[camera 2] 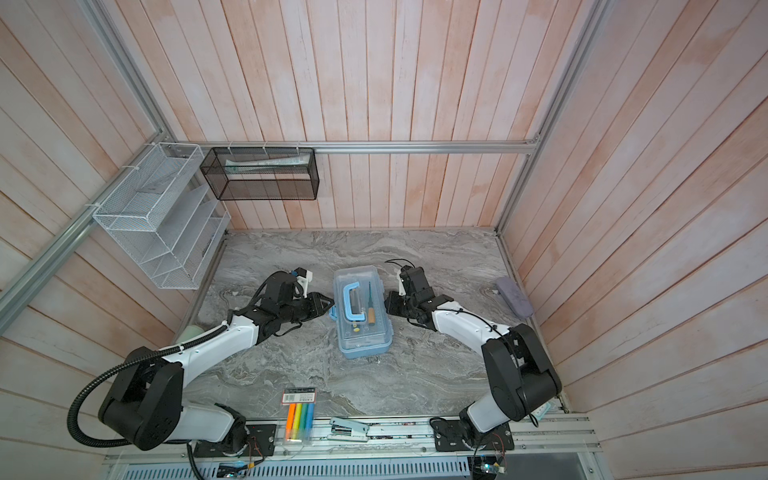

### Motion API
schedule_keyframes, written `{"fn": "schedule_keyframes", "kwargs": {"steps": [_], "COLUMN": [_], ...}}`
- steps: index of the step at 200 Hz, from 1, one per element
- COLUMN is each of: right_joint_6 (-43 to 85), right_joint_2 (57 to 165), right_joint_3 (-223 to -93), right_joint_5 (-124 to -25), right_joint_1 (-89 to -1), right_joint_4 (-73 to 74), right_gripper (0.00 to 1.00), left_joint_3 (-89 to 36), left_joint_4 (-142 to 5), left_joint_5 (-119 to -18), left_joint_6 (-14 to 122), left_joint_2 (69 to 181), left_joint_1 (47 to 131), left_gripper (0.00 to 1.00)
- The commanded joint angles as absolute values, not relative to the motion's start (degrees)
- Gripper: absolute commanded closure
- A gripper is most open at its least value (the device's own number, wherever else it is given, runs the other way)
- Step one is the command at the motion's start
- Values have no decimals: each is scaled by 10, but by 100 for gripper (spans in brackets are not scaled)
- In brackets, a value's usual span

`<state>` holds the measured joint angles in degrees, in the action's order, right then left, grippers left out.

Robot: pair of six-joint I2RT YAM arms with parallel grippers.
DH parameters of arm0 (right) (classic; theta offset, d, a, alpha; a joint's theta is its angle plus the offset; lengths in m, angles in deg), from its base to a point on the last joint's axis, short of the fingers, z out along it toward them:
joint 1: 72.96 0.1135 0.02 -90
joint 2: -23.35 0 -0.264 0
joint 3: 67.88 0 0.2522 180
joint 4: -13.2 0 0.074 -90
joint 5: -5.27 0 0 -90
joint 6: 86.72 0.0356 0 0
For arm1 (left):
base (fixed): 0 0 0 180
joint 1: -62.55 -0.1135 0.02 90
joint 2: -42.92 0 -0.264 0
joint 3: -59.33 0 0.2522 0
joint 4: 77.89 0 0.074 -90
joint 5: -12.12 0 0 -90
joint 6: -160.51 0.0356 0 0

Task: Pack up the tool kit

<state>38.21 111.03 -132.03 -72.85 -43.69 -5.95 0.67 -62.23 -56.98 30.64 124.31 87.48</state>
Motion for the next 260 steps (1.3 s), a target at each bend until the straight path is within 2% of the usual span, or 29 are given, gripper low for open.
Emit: {"fn": "schedule_keyframes", "kwargs": {"steps": [1, 72, 100, 260], "right_joint_6": [384, 383, 383, 380], "right_joint_2": [1124, 1134, 1142, 1160], "right_joint_3": [-1315, -1319, -1321, -1324], "right_joint_5": [-714, -712, -712, -712], "right_joint_1": [-429, -426, -424, -422], "right_joint_4": [-70, -71, -73, -74], "right_gripper": [77, 79, 82, 85], "left_joint_3": [1, 17, 21, 33], "left_joint_4": [-637, -659, -661, -673], "left_joint_5": [-559, -545, -543, -548], "left_joint_6": [308, 301, 302, 300], "left_joint_2": [1234, 1236, 1238, 1269], "left_joint_1": [876, 876, 876, 890], "left_gripper": [69, 74, 77, 78]}}
